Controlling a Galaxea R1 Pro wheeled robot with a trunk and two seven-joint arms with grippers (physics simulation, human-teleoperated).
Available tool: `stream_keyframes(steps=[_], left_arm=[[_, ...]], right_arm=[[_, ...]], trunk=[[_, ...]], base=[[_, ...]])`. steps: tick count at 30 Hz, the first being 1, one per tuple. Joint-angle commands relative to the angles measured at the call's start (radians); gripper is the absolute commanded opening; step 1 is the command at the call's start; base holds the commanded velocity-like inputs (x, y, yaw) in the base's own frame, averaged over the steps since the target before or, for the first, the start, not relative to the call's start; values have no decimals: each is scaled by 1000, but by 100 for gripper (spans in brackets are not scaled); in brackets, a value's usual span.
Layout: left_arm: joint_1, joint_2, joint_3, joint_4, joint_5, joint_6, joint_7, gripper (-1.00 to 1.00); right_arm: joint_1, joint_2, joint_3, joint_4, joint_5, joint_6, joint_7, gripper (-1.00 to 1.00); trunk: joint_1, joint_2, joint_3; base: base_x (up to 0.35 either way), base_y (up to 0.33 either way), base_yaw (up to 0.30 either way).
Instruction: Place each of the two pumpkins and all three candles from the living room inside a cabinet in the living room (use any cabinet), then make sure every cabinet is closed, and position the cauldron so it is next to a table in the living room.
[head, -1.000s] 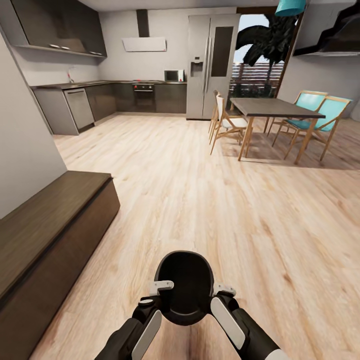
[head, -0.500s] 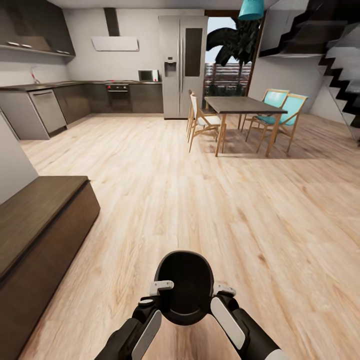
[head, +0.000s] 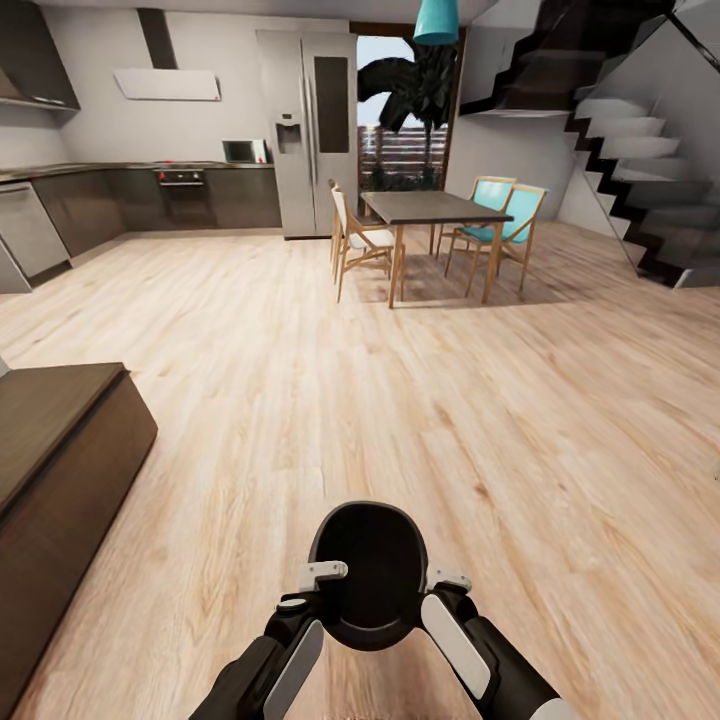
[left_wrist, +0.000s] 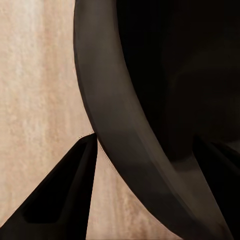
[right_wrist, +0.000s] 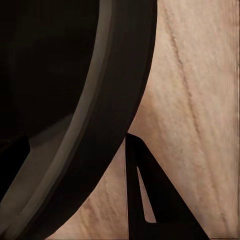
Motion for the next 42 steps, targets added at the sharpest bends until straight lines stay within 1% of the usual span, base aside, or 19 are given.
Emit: stream_keyframes(steps=[1, 42], left_arm=[[0, 0, -2, -3, 17, -3, 7, -100], [0, 0, -2, -3, 17, -4, 7, -100]], right_arm=[[-2, 0, -1, -10, -7, -9, -6, -100], [-2, 0, -1, -10, -7, -9, -6, -100]], trunk=[[0, 0, -1], [0, 0, -1]], base=[[-75, 0, -273], [-3, 0, -273]])
